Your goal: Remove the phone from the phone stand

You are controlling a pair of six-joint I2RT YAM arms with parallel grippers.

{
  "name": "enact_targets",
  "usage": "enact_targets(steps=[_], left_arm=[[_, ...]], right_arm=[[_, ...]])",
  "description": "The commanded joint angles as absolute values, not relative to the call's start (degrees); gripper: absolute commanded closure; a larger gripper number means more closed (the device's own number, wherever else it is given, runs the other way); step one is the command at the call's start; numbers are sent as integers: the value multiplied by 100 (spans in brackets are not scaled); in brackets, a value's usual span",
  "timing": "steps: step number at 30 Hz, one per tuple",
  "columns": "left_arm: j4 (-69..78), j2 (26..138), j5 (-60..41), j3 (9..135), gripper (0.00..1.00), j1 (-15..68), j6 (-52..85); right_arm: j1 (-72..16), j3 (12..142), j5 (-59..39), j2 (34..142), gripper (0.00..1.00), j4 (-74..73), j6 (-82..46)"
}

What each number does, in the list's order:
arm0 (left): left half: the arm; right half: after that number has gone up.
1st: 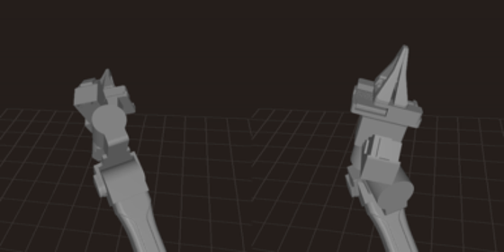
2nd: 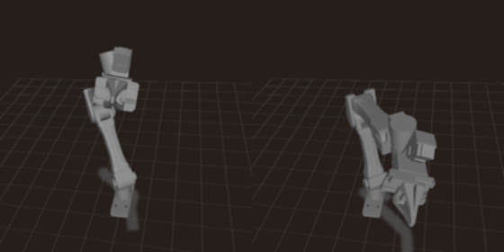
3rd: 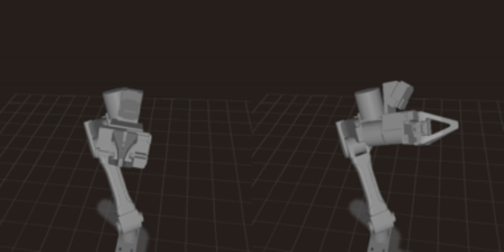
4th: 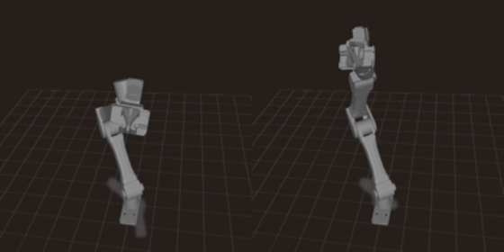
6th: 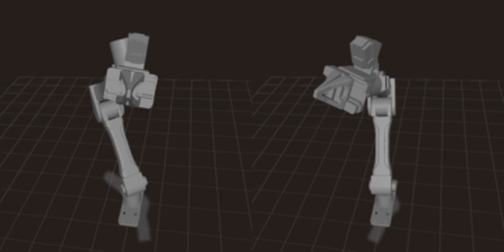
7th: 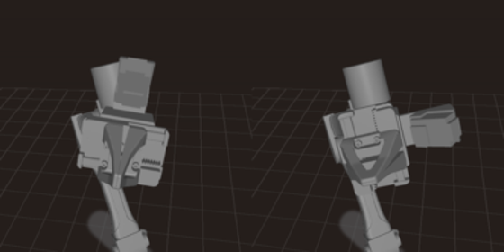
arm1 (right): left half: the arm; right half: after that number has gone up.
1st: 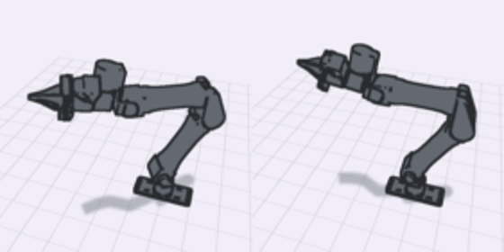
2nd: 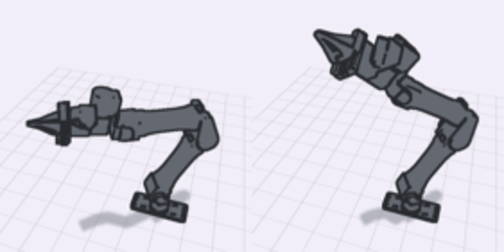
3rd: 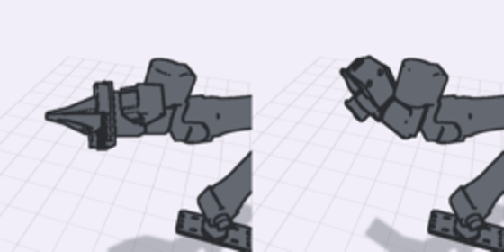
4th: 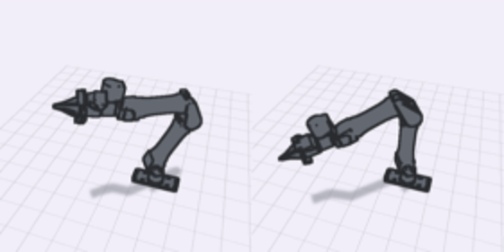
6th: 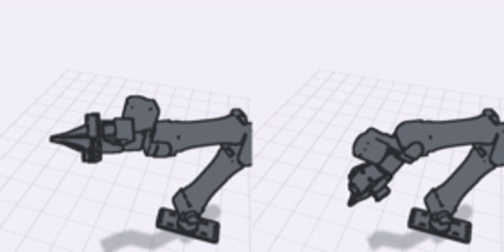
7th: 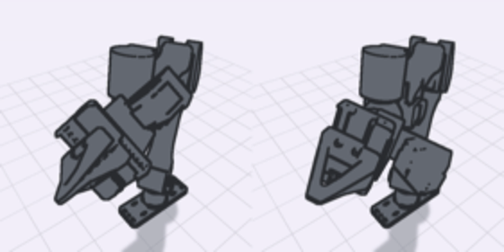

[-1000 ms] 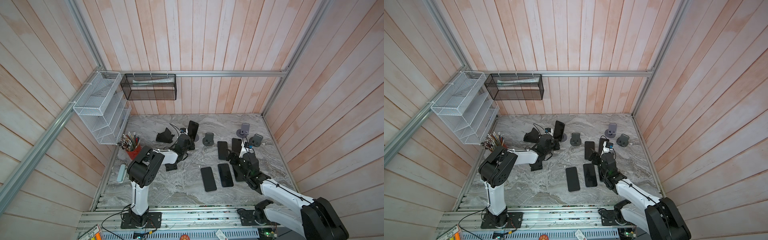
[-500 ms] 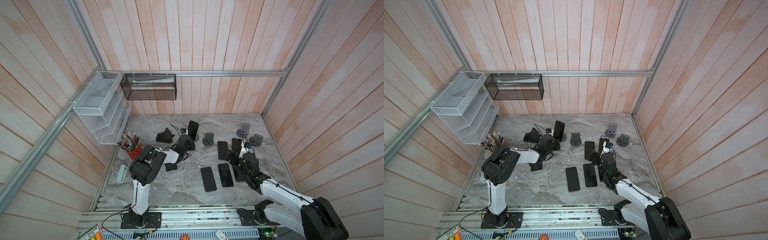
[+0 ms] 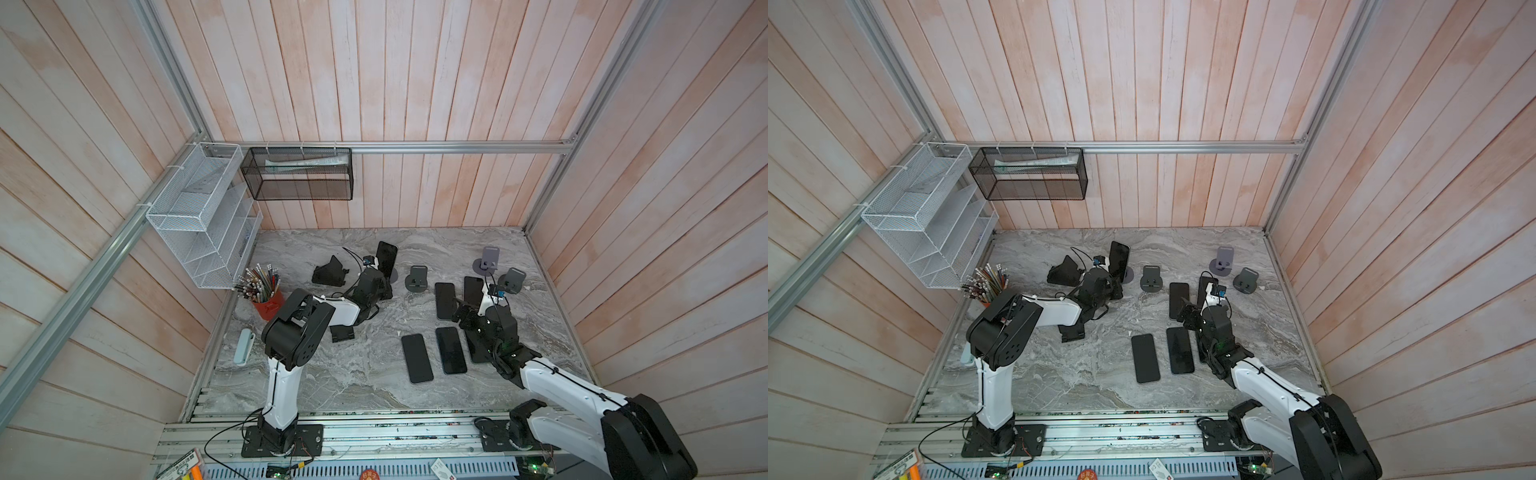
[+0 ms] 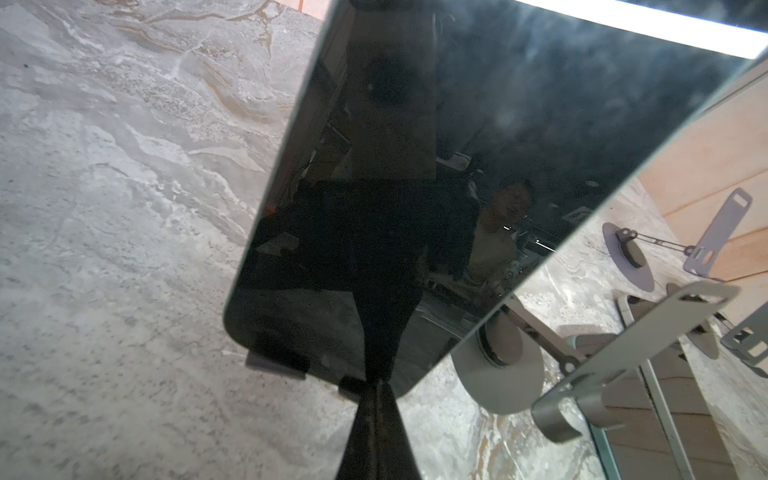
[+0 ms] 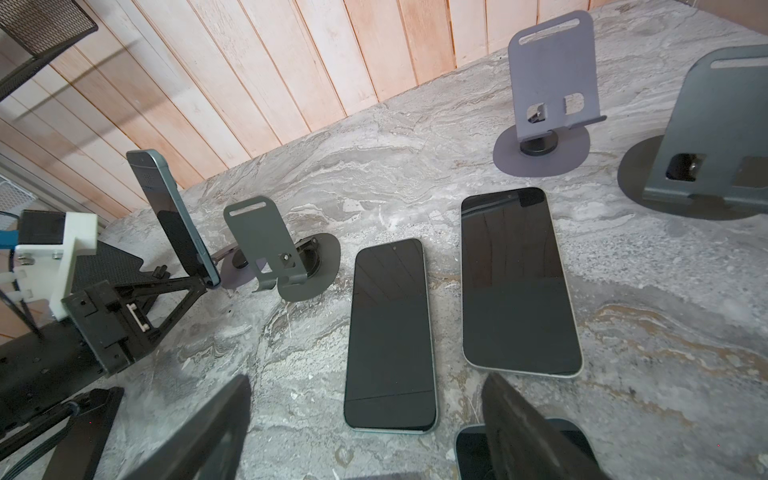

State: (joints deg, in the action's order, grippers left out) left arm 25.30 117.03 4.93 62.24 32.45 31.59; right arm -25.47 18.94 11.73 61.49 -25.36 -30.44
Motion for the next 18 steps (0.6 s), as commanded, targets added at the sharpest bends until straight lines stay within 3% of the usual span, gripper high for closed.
enact_targets(steps=[1, 18], left_arm=[[2558, 11900, 508, 6441, 100, 3297, 3173], [2520, 11992, 641, 6601, 100, 3401, 3173]], right_arm=[[-2583, 1832, 1176, 6126, 13, -2654, -3094], [-2584, 1828, 1210, 6059, 13, -2643, -3103]])
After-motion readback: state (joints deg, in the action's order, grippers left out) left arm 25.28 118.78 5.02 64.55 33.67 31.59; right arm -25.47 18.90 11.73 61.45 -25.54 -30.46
